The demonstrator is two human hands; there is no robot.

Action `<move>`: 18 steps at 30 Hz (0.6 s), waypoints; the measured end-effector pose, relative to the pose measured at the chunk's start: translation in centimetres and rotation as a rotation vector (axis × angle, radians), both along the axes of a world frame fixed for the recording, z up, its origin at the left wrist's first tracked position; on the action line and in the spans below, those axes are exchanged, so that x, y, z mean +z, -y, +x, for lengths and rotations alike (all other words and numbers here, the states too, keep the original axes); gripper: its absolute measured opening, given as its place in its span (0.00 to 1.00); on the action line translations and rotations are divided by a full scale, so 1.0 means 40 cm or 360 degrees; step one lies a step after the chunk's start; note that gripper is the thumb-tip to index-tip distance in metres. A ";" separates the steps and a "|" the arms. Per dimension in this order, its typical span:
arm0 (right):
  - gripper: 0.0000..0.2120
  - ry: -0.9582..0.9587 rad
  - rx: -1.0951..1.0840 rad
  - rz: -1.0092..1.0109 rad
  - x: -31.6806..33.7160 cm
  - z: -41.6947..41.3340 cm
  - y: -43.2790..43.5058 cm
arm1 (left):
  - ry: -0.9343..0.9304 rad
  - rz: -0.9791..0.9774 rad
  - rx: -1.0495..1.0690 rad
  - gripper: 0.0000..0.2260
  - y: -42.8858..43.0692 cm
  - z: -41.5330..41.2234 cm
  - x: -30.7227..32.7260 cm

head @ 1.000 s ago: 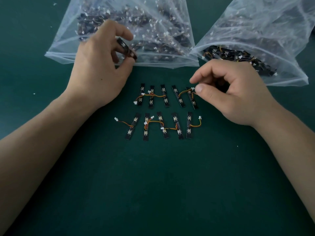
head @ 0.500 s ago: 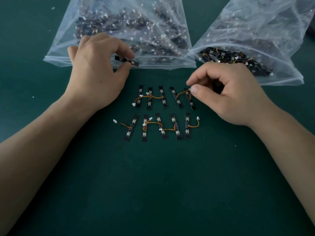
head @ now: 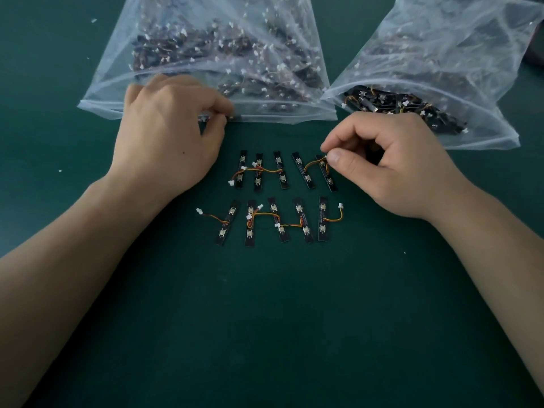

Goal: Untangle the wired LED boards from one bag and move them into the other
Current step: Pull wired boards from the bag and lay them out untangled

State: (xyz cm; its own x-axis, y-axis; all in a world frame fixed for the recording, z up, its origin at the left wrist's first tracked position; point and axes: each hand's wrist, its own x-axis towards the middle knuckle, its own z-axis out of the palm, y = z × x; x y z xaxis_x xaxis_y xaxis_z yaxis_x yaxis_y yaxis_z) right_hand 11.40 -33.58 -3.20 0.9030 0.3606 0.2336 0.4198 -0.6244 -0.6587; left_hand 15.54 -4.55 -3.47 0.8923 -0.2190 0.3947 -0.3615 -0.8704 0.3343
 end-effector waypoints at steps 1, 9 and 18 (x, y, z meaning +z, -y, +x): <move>0.03 0.0002 0.0001 -0.0001 0.000 0.000 0.000 | 0.0004 0.0034 0.0025 0.10 -0.001 0.002 -0.003; 0.03 -0.0005 -0.0006 -0.0011 0.000 0.001 -0.002 | 0.0016 0.0085 0.0174 0.16 -0.015 0.017 -0.029; 0.03 0.0006 -0.0011 -0.0035 0.001 0.000 -0.004 | 0.0092 -0.0110 0.0318 0.05 -0.042 0.040 -0.011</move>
State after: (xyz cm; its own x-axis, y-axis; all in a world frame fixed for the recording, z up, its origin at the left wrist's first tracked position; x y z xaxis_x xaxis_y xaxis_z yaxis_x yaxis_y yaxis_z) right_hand 11.41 -33.43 -3.14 0.9047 0.3592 0.2292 0.4178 -0.6418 -0.6431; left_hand 17.13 -2.85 -3.92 0.8908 -0.0104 0.4544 -0.2042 -0.9024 0.3795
